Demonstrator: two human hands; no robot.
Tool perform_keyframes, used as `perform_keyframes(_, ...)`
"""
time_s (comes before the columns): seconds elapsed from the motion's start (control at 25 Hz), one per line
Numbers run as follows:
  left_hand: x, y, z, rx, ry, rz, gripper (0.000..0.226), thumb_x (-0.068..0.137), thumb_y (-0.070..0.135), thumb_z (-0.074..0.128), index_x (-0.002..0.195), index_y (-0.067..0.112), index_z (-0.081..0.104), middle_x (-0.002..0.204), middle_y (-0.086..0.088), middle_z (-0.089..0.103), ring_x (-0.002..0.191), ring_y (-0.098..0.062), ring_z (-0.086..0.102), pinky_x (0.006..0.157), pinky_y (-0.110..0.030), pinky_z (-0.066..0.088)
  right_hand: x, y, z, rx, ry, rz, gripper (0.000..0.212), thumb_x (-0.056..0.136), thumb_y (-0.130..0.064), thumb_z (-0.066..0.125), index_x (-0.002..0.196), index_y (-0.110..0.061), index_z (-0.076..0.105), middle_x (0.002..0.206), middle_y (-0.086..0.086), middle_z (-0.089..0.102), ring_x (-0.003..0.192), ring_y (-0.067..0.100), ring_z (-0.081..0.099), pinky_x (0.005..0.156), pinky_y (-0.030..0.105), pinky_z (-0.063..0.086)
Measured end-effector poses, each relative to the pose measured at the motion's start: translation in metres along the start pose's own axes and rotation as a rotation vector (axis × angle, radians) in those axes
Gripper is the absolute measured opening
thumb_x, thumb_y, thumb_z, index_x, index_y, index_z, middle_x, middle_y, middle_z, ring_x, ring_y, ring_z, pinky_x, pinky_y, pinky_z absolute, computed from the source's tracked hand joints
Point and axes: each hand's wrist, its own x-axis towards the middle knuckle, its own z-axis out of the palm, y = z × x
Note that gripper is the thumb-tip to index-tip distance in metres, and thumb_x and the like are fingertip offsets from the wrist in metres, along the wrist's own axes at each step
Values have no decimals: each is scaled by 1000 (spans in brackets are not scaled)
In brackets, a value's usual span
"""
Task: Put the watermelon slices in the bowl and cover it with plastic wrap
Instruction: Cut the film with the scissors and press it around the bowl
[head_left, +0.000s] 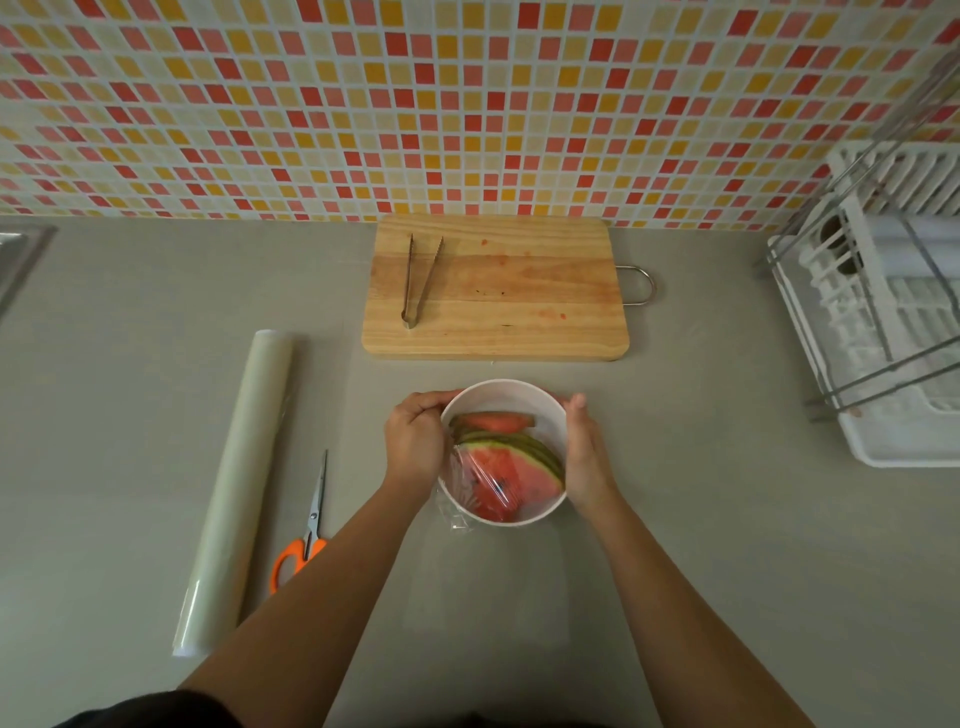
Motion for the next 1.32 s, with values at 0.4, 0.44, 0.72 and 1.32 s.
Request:
perform_keyframes(0.4, 1, -1, 0, 14, 7, 13, 54, 79, -8, 40, 64, 29, 77, 98, -9, 71, 94, -27, 65, 78, -43, 58, 0, -7, 1, -336, 133, 180, 96, 61, -89, 0, 80, -23, 66, 85, 7, 70, 82, 21, 66, 80, 44, 55)
perform_keyframes(0.44, 1, 0, 0, 21, -1, 17, 55, 78, -8, 40, 63, 30, 77, 96, -8, 72, 93, -26, 66, 77, -41, 58, -1, -9, 1, -378, 145, 182, 100, 59, -90, -3, 79, -21, 66, 83, 8, 70, 81, 23, 65, 81, 45, 54)
perform_keyframes(0.72, 9, 3, -12, 105, -99, -99, 27, 87, 7, 49, 89, 16, 74, 99, -8, 72, 97, -30, 66, 86, -44, 56, 1, -10, -4, -844, 188, 118, 111, 65, -81, -13, 91, -11, 69, 97, 19, 68, 99, 36, 57, 85, 42, 45)
perform_keyframes(1.32, -37, 4, -45, -342, -302, -405, 81, 91, 66, 28, 112, -4, 64, 114, -22, 68, 107, -32, 63, 85, -37, 53, 6, -19, 11, -255, 123, 240, 81, 72, -83, 17, 78, -20, 69, 74, -5, 68, 74, 13, 64, 72, 34, 48)
